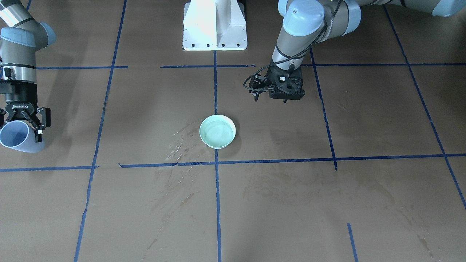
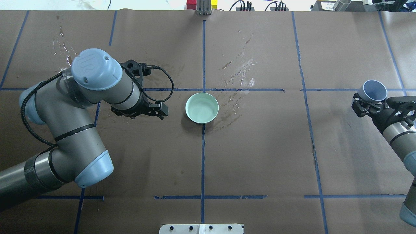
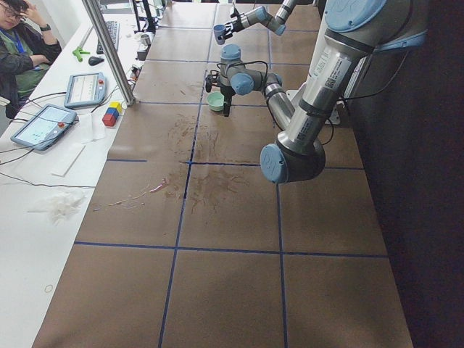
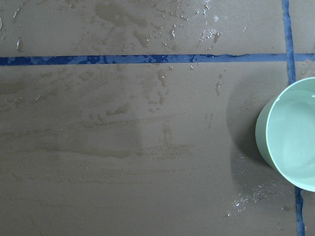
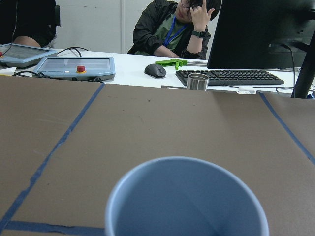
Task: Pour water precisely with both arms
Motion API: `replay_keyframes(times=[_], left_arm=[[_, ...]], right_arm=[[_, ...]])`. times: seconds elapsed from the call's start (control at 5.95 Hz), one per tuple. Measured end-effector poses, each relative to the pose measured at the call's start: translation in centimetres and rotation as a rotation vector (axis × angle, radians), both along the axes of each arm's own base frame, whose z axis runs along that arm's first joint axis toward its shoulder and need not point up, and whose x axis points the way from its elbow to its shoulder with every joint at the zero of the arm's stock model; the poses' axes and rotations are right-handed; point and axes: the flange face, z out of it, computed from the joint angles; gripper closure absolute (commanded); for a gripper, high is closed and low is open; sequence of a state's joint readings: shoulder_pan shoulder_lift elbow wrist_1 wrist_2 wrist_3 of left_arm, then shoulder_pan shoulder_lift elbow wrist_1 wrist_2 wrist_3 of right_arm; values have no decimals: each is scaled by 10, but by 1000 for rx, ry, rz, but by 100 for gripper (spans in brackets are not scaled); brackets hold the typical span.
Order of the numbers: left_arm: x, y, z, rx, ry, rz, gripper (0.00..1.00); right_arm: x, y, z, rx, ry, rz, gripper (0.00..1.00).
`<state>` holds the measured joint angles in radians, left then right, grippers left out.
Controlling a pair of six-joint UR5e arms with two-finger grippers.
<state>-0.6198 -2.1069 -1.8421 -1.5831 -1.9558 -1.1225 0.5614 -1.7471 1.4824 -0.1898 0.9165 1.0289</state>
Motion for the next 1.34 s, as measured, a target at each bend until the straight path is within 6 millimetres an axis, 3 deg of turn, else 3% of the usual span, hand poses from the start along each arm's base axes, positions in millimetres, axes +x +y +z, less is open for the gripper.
replay_keyframes(times=[0.5,1.01,1.34], left_arm=[[0,0,0,0,1,0,0],[-1,1,-1,1,3,-1,0],[-1,1,-3,2,5,-1,0]], right_arm=[[18,10,32,18,-10,17,78],[17,11,36,18,-8,14,52],[16,11,35,19,-11,14,44]])
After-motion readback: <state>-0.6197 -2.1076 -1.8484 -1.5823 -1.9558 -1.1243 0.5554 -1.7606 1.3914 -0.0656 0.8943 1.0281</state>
